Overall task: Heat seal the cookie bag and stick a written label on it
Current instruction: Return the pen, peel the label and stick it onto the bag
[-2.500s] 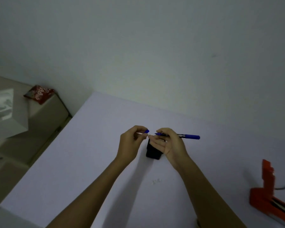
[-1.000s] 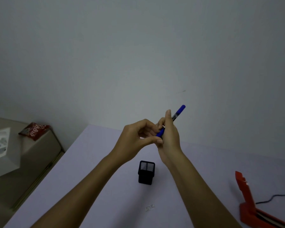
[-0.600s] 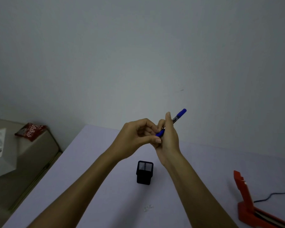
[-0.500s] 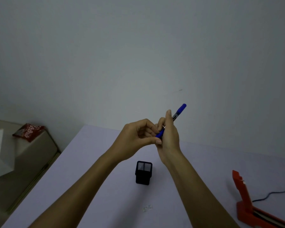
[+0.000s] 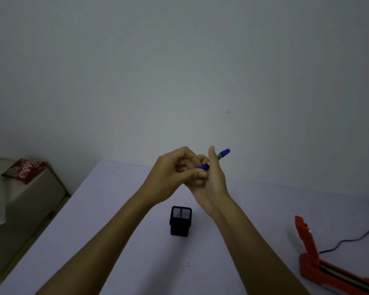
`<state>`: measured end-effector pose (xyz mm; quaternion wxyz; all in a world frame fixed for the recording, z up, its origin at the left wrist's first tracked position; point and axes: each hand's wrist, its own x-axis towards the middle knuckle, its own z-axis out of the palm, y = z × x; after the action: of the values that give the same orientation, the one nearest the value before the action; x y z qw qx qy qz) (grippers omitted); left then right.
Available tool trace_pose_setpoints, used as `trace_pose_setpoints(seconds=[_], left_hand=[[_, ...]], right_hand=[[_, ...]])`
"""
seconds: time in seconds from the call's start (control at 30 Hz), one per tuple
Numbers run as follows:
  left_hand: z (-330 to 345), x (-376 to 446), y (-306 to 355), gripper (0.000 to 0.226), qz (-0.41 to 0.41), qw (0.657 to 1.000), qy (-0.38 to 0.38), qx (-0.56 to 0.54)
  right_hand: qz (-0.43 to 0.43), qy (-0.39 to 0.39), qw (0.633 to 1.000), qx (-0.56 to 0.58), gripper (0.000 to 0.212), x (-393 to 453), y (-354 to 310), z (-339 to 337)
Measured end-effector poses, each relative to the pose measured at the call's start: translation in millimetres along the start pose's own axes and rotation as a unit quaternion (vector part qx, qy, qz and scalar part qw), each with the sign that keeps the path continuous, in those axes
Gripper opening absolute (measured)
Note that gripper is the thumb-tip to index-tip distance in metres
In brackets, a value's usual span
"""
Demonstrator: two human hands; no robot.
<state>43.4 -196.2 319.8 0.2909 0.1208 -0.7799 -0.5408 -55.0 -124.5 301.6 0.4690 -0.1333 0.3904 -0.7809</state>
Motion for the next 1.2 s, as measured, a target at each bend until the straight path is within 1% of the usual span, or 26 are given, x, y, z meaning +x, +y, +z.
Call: trace_pose_setpoints(seconds=[0.1, 0.17, 0.27, 0.33, 0.4, 0.5, 0.6, 0.7, 0.8, 1.0, 1.13, 1.2], left_hand=[[-9.8, 4.8, -9.9, 0.018, -0.022, 0.998, -0.007, 0.052], [-19.6, 6.2, -23.8, 0.017, -0.046, 0.996, 0.005, 0.076], [-29.6, 1.7, -50.3, 0.014, -0.09, 0.992, 0.02, 0.088], [-30.2, -3.8, -69.8, 0.013, -0.118, 0.988, 0.023, 0.093], [-26.7, -7.8, -92.9, 0.012, -0.14, 0.983, 0.032, 0.111], [-17.8, -10.8, -135.1, 0.02, -0.179, 0.968, 0.057, 0.168], [-7.0, -19.0, -180.7, 0.025, -0.247, 0.946, 0.053, 0.203], [6.2, -32.9, -219.8, 0.021, -0.302, 0.925, 0.037, 0.229], [17.8, -43.9, -245.7, 0.021, -0.339, 0.908, 0.037, 0.243], [25.4, -52.9, -262.6, 0.02, -0.354, 0.898, 0.057, 0.255], [24.2, -59.1, -270.5, 0.018, -0.365, 0.891, 0.071, 0.259], [24.4, -61.4, -273.6, 0.018, -0.371, 0.89, 0.077, 0.253]], right_hand=[[-0.014, 0.027, 0.994, -0.107, 0.041, 8.1, -1.5, -7.4], [-0.016, 0.065, 0.986, -0.151, 0.032, 14.5, -1.7, -12.2], [0.004, 0.126, 0.985, -0.12, 0.023, 25.4, 2.8, -29.6], [0.021, 0.133, 0.986, -0.102, 0.02, 31.8, 11.0, -44.7], [0.037, 0.135, 0.982, -0.13, 0.018, 37.4, 24.3, -60.1], [0.061, 0.162, 0.959, -0.223, 0.015, 47.9, 52.1, -87.8], [0.094, 0.188, 0.921, -0.329, 0.015, 58.4, 83.3, -122.2], [0.124, 0.176, 0.885, -0.412, 0.013, 63.9, 111.8, -149.8], [0.132, 0.154, 0.863, -0.463, 0.013, 68.9, 130.8, -164.6], [0.108, 0.118, 0.848, -0.506, 0.011, 77.8, 144.8, -174.3], [0.112, 0.1, 0.832, -0.533, 0.019, 78.8, 148.9, -181.8], [0.118, 0.1, 0.83, -0.535, 0.028, 74.4, 149.0, -184.4]])
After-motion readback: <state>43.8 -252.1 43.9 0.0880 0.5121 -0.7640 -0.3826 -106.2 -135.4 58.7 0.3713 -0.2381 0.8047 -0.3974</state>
